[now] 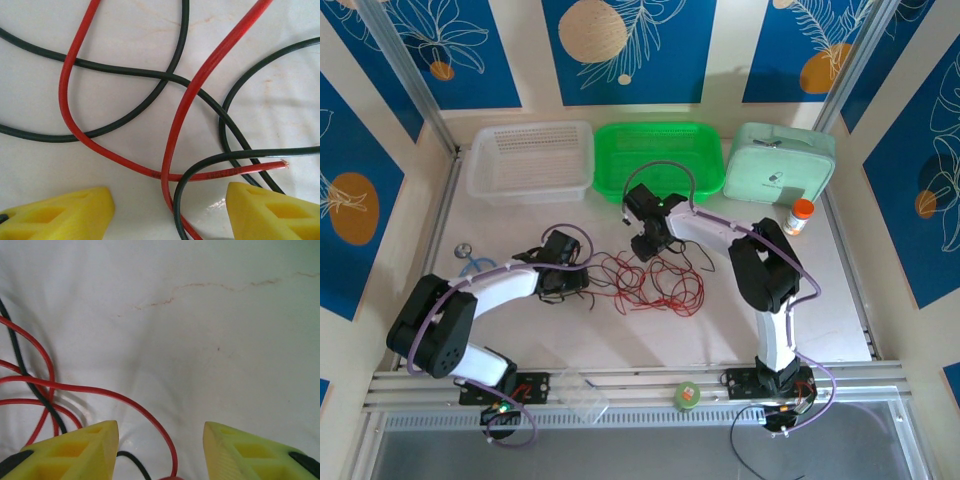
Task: Untangle the cables
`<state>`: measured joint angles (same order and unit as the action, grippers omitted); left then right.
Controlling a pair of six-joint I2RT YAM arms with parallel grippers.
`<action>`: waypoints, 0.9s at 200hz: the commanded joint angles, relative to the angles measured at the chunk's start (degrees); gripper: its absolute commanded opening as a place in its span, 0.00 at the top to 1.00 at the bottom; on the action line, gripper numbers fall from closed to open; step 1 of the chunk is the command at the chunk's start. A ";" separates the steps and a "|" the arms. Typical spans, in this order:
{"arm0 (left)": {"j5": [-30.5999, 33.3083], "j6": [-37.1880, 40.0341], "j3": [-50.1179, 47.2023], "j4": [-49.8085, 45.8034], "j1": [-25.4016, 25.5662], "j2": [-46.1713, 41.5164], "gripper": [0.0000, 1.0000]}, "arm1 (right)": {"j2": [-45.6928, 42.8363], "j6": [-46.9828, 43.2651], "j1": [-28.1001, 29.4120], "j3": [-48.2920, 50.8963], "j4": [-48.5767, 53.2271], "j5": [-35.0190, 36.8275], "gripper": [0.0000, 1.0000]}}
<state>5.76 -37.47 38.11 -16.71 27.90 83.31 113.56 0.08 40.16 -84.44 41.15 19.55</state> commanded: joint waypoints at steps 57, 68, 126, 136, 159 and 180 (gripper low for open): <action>4.52 0.60 -0.99 -2.91 -2.15 2.42 0.42 | 7.90 -4.98 -0.52 -4.92 -0.97 1.39 0.53; 4.69 0.56 -1.04 -2.77 -2.15 2.74 0.48 | 8.00 -5.08 -0.70 -5.22 -1.73 1.77 0.58; 6.45 -0.11 -1.09 -3.91 -2.47 3.85 0.82 | 3.37 -2.30 -2.19 -2.64 -3.18 5.34 1.00; 6.86 -0.50 -1.04 -4.35 -2.74 3.40 0.85 | 0.60 -1.15 -2.41 -1.37 -2.98 5.89 1.00; 7.25 -1.36 -0.67 -5.52 -3.51 3.00 0.86 | -7.68 2.63 -2.93 1.41 -1.60 6.94 1.00; 7.15 -2.10 -0.49 -5.73 -3.73 3.22 0.86 | -16.03 7.03 -3.63 3.15 1.00 8.79 1.00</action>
<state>8.99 -38.17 38.85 -19.53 26.57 83.83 108.44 0.95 37.34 -82.26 39.51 25.52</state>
